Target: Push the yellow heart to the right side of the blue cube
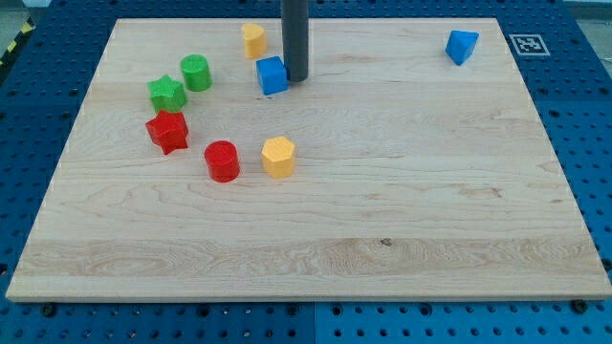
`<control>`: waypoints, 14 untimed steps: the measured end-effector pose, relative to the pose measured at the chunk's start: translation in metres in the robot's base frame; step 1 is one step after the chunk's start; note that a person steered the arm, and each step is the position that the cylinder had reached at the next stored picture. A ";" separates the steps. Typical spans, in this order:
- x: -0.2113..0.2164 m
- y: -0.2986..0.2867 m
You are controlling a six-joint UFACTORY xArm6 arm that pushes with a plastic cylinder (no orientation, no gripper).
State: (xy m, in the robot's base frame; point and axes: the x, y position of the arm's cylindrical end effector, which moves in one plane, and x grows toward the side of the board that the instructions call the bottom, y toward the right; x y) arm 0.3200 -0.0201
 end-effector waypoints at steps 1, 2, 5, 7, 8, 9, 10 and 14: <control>0.010 -0.019; 0.016 -0.034; -0.002 0.036; -0.098 0.017; -0.126 -0.013; -0.127 -0.061; -0.124 -0.109; -0.082 -0.078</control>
State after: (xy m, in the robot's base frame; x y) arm 0.2379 -0.0977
